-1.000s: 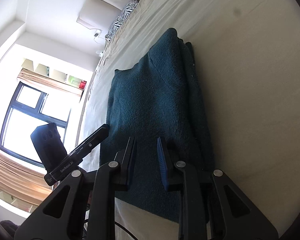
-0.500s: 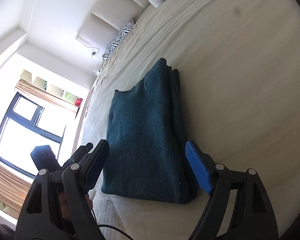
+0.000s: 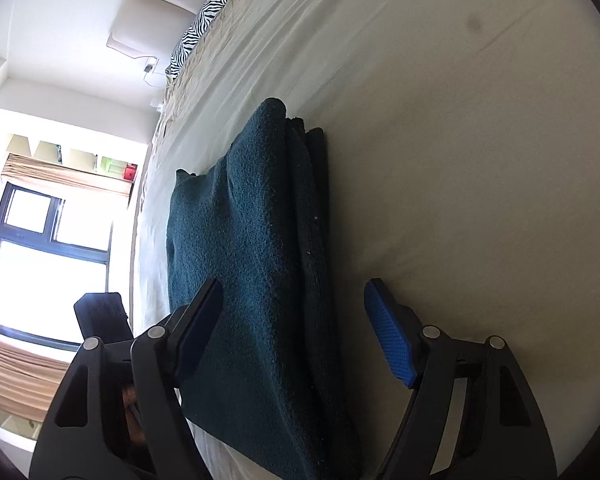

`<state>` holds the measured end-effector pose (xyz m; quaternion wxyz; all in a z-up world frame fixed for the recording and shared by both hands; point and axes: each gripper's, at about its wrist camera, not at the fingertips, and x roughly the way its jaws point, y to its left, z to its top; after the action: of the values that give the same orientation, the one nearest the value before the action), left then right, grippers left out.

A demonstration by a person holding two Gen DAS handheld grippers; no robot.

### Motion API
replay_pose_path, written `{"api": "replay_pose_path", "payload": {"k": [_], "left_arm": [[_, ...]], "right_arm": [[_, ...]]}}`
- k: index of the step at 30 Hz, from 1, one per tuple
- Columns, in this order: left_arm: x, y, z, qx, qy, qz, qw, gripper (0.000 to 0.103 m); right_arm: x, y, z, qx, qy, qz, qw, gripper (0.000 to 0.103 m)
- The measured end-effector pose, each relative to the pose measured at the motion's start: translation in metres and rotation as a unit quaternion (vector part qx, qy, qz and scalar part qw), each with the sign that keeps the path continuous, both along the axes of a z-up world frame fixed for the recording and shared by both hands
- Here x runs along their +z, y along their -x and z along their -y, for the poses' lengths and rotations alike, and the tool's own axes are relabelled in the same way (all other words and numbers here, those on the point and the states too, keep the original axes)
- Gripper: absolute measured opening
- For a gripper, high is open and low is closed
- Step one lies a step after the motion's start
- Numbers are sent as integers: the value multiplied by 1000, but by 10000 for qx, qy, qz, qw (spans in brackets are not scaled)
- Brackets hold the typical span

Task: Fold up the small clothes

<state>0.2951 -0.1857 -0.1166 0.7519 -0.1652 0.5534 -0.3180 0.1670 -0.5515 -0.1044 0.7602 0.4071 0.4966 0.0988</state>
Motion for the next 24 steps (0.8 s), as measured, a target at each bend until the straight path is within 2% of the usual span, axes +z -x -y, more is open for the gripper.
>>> {"api": "replay_pose_path", "payload": {"k": [1,2,5,8,11,13,17,21,24], "left_arm": [[1,-1,1,24,-15,-10,10000,80],[0,-3,5,-26,18,-74,10000,64],[-3,-8,12,-47,-122,-184,9997,59],[-2,-7,14,-41,-184,-188,9996,52],[3,-3,16,-59,-304,-81,9995,46],[9,-1,16,-49,-370,-3,9993,43],[28,12,11,-41,-548,197,9983,40],[61,38,-9,-26,-703,621,9956,39],[85,60,-33,16,-697,854,9939,39]], "right_arm": [[-5,-6,-5,134,-37,-56,9999,56],[-9,-12,-11,269,-4,-151,9995,45],[-12,-24,-24,404,286,-203,9986,43],[-12,-28,-29,367,467,-251,9979,33],[-2,-30,-43,445,991,-235,9938,27],[11,-27,-57,511,1519,-230,9868,25],[41,-24,-89,649,2563,-100,9644,21],[74,-4,-124,803,3134,177,9460,21],[102,24,-149,834,3296,462,9393,21]]}}
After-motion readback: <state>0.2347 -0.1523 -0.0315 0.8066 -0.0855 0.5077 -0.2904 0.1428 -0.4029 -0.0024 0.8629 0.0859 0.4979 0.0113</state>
